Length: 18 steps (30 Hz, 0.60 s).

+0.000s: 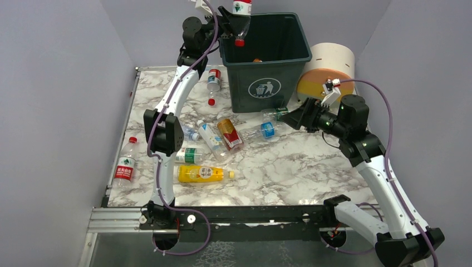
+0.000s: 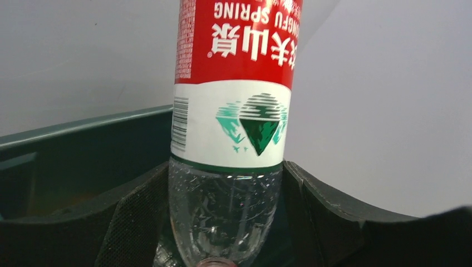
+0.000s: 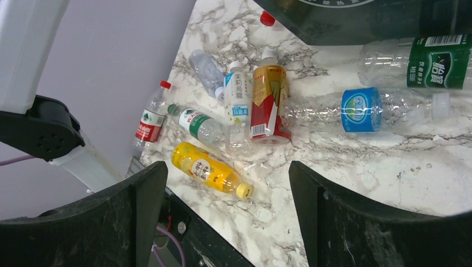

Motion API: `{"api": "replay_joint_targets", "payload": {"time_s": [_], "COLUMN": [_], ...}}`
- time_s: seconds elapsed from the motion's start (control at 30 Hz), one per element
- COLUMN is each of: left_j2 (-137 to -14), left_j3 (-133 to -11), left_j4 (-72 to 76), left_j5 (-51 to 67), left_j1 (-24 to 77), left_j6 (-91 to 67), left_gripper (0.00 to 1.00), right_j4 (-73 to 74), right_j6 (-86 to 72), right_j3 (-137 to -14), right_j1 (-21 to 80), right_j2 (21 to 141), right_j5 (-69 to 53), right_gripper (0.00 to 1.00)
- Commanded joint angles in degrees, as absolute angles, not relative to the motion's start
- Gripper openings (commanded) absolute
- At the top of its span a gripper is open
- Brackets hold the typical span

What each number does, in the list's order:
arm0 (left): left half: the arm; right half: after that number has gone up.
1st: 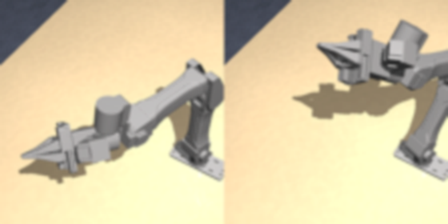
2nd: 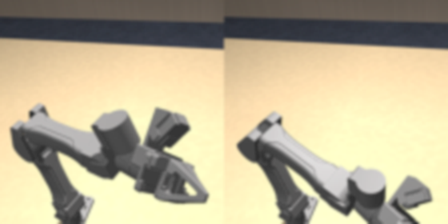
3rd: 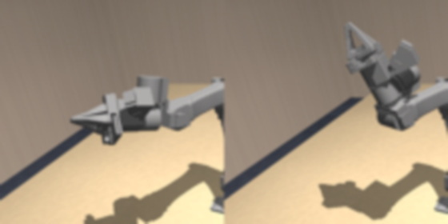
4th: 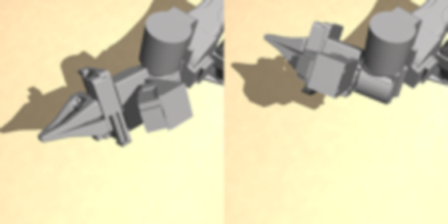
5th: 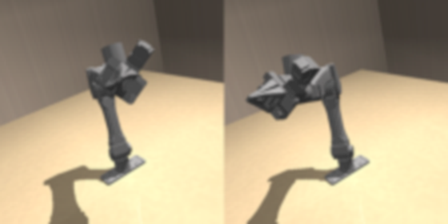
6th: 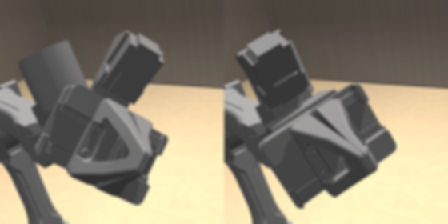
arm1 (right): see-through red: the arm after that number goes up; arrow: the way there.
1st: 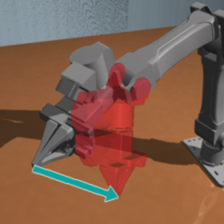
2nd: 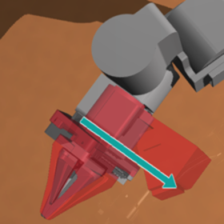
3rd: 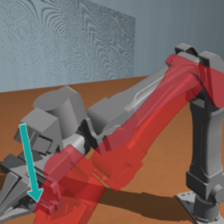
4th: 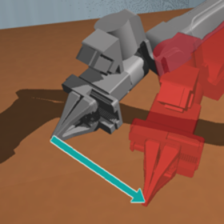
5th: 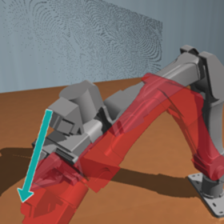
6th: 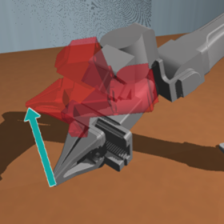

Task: Put the plastic bottles in the bin
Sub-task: Place the plastic bottle in the trash bin, then pick up the plastic bottle at the center of the board.

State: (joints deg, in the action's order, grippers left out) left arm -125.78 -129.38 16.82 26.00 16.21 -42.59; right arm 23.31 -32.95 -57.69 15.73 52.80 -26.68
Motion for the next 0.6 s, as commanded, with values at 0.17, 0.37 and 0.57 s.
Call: {"api": "replay_joint_targets", "payload": {"time_s": [0.17, 0.37, 0.57], "left_j2": [-125.93, -120.69, -104.93], "left_j3": [-131.26, -127.11, -112.93], "left_j4": [19.86, 19.07, 12.12], "left_j5": [26.54, 29.26, 32.31], "left_j1": [15.50, 14.67, 13.71], "left_j6": [-42.01, -42.23, -39.09], "left_gripper": [0.99, 0.99, 0.99], "right_j4": [24.62, 25.48, 25.93], "right_j6": [-32.75, -32.43, -32.27], "right_j3": [-58.81, -59.39, -59.75], "right_j1": [15.47, 15.47, 15.47], "right_j2": [52.17, 52.20, 50.99], "right_j5": [-27.69, -27.55, -28.37], "right_gripper": [0.83, 0.83, 0.84]}}
